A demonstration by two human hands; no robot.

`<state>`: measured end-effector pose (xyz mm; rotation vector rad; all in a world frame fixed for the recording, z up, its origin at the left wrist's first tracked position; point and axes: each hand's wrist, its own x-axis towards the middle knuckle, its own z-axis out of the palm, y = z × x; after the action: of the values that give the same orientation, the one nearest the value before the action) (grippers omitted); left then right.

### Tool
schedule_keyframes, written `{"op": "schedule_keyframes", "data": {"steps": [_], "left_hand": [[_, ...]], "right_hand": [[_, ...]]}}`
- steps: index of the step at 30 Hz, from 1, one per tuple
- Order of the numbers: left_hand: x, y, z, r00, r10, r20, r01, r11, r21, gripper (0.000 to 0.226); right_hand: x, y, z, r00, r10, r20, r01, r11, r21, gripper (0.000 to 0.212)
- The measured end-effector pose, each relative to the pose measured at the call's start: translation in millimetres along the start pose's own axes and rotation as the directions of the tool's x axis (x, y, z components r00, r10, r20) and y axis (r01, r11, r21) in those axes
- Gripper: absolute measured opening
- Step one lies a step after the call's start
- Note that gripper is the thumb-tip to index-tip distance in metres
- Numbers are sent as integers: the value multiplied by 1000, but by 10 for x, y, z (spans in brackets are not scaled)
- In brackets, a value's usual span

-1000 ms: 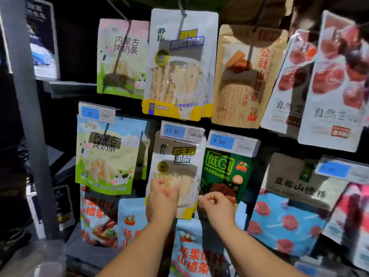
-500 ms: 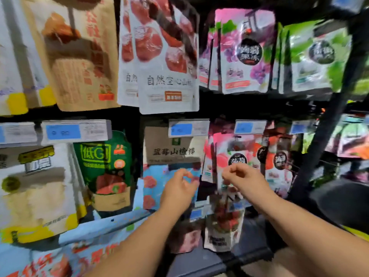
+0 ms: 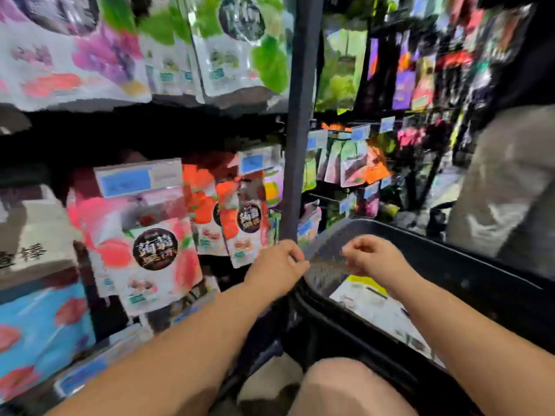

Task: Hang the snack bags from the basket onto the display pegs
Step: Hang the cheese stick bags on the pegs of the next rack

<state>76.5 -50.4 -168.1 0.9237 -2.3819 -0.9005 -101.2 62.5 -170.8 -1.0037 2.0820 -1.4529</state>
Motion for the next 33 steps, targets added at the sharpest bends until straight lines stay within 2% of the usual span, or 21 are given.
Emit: {"op": "schedule_keyframes", "data": {"steps": [3, 6, 10, 12, 16, 22, 26, 29, 33], "left_hand": [[259, 281, 456, 993, 50, 105, -49, 999, -11, 11], [466, 469, 897, 971, 74, 226, -80, 997, 19, 17], [569, 469, 1326, 928, 32, 370, -106, 977, 182, 12], [603, 433, 1403, 919, 7, 395, -133, 947, 292, 16], [672, 430, 1430, 902, -61, 428, -99, 935, 341, 22], [669, 461, 1412, 886, -118, 448, -78, 915, 395, 25], [644, 444, 1408, 887, -124, 446, -72, 915, 398, 24], [634, 435, 1405, 885, -117, 451, -82, 914, 397, 24], [628, 445, 1393, 885, -108, 453, -89, 916, 392, 24]], "right_hand": [[95, 387, -520, 996, 84, -27, -87, 987, -137, 10], [148, 799, -928, 980, 197, -20, -193, 931, -310, 9], [269, 1281, -1232, 939, 333, 82, -212, 754, -622, 10], [318, 1432, -1297, 913, 381, 146, -176, 691, -701, 12], [350, 1738, -1330, 846, 492, 203, -177, 620, -764, 24], [346, 1930, -1273, 755, 624, 204, -198, 513, -835, 58], [302, 1966, -1227, 746, 646, 162, -210, 458, -864, 52], [269, 1980, -1193, 733, 662, 156, -229, 456, -860, 47], [284, 2010, -1189, 795, 596, 115, -233, 475, -849, 26]]}}
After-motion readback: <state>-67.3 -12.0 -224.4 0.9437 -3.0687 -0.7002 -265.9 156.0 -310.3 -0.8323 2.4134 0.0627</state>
